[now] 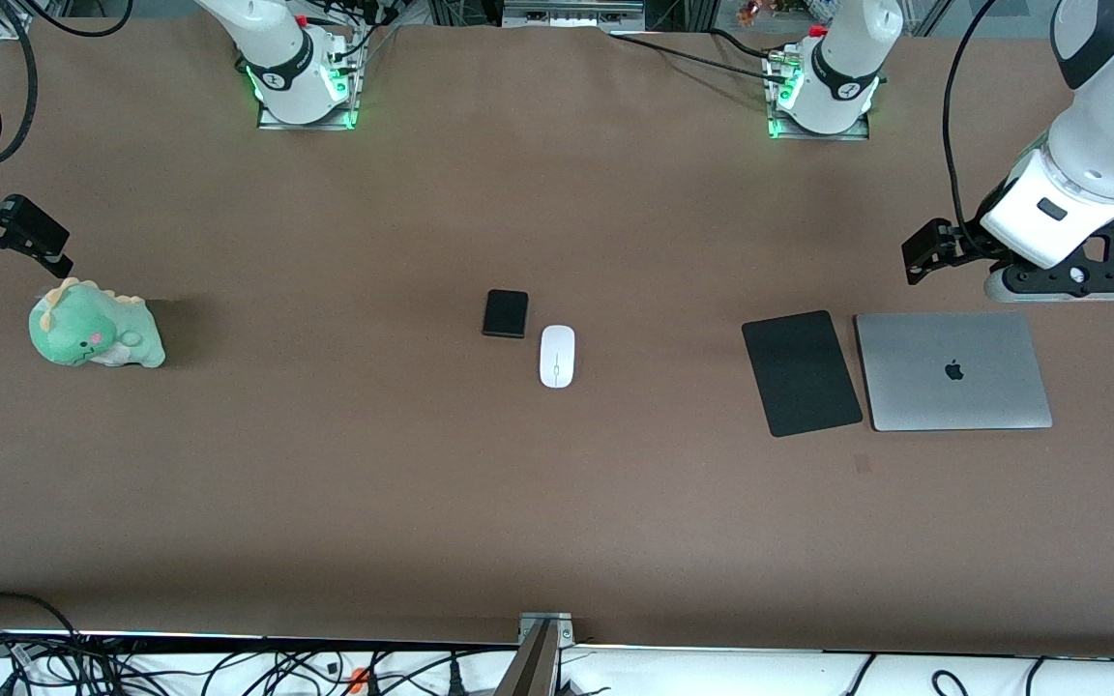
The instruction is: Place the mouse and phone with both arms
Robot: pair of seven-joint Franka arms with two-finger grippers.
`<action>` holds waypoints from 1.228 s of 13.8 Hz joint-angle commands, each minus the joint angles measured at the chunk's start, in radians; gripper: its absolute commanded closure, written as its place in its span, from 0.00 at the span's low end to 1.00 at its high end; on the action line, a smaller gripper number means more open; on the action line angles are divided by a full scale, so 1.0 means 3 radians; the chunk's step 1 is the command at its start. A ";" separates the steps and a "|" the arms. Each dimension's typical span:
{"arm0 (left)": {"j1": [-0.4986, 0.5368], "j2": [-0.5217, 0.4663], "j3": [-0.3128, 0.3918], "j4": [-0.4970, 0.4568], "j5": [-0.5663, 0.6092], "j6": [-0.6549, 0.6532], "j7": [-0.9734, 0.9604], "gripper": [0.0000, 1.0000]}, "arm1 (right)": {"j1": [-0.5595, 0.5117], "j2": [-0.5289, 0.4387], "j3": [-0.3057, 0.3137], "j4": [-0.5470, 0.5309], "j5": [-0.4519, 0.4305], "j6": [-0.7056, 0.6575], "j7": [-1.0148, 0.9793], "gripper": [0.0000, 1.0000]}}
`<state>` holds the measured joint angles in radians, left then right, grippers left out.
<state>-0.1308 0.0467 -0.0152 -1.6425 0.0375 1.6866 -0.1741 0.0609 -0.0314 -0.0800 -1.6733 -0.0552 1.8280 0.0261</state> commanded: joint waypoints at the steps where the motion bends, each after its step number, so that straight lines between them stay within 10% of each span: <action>1: -0.0014 0.0013 0.0015 0.0060 0.0059 -0.0054 0.0038 0.00 | -0.0034 0.0012 0.0026 0.0020 0.0051 -0.0059 -0.0056 0.00; 17: 0.0001 0.0008 0.0015 0.0060 0.0049 -0.0064 0.0003 0.00 | 0.0099 0.0447 0.0062 -0.0124 0.0061 -0.0540 -0.0026 0.00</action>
<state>-0.1295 0.0467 -0.0120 -1.6425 0.0375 1.6850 -0.1746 0.0877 0.0865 -0.0609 -1.7146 -0.0517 1.6757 0.0235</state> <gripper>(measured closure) 0.000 0.000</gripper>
